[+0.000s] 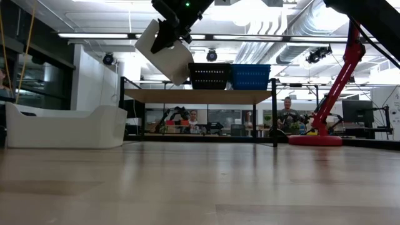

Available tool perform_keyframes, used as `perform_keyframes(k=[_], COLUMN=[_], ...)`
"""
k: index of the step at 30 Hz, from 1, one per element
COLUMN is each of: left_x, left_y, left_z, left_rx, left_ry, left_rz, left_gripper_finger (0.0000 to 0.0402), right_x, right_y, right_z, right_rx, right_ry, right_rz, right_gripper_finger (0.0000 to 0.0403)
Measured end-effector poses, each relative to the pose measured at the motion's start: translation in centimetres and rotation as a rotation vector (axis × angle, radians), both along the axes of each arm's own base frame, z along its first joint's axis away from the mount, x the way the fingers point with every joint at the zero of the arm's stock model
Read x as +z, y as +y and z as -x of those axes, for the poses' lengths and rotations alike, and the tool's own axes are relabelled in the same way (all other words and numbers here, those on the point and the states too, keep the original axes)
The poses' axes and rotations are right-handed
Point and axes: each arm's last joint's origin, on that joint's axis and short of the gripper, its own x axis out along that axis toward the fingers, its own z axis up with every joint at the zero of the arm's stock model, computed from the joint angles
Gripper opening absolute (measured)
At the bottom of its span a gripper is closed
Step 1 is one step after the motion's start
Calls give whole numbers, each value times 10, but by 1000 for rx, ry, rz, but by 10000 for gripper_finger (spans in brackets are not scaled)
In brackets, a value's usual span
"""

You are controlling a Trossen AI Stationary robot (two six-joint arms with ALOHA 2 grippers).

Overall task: Stack baskets on shelf by color
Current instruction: Put the top right white bin on the shelf

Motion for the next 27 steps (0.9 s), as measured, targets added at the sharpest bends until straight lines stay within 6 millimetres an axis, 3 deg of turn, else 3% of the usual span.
perform_keyframes(k=[27], left_x=[0], left_y=[-1], left_z=[0], left_rx=[-17], left_ry=[-1], left_rz=[-9], left_gripper_finger=[5], right_x=[0], right_y=[0], right_z=[0], right_rx=[-2], right_ry=[0], right_rz=[-2], right_gripper_finger=[11])
